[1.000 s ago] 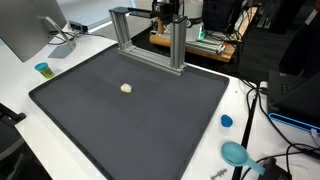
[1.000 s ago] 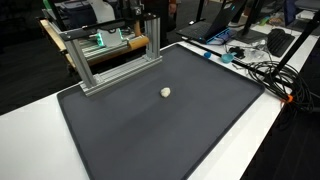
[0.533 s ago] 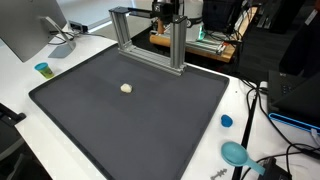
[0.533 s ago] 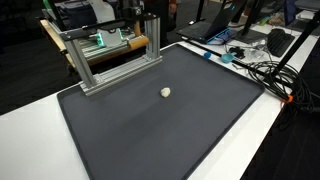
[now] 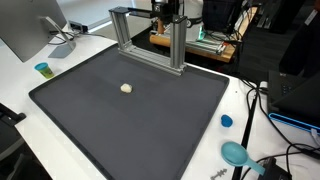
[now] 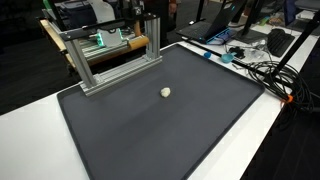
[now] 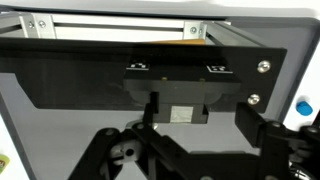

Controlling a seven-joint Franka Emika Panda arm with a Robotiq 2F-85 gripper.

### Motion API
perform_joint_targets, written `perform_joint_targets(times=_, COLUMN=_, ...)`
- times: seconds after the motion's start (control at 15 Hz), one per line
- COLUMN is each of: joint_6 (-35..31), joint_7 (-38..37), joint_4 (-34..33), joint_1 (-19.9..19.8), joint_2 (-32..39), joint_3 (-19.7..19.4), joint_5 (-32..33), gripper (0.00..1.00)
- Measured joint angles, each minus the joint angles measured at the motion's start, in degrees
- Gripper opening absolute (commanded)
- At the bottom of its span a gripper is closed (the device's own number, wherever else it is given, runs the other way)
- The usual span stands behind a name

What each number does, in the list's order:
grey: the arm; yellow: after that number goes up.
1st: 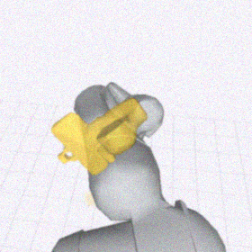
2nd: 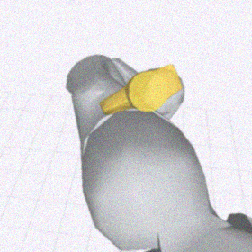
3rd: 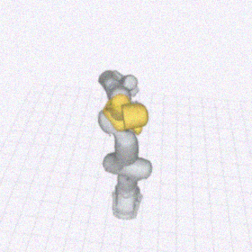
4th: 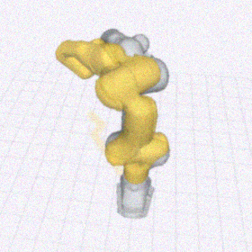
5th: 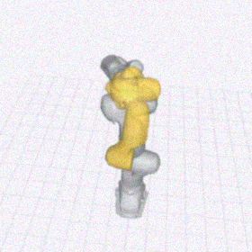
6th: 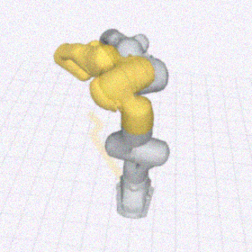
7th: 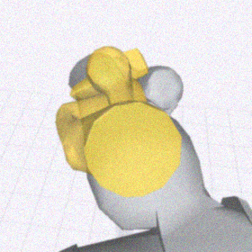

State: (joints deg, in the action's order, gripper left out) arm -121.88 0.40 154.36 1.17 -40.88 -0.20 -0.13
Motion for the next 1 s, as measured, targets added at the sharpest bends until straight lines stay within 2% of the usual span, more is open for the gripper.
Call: perform_joint_targets(times=1.0, joint_6=1.1, joint_7=-0.2, joint_4=0.2, joint_1=-2.1, joint_2=0.1, joint_3=0.0, joint_5=1.2, gripper=0.68)
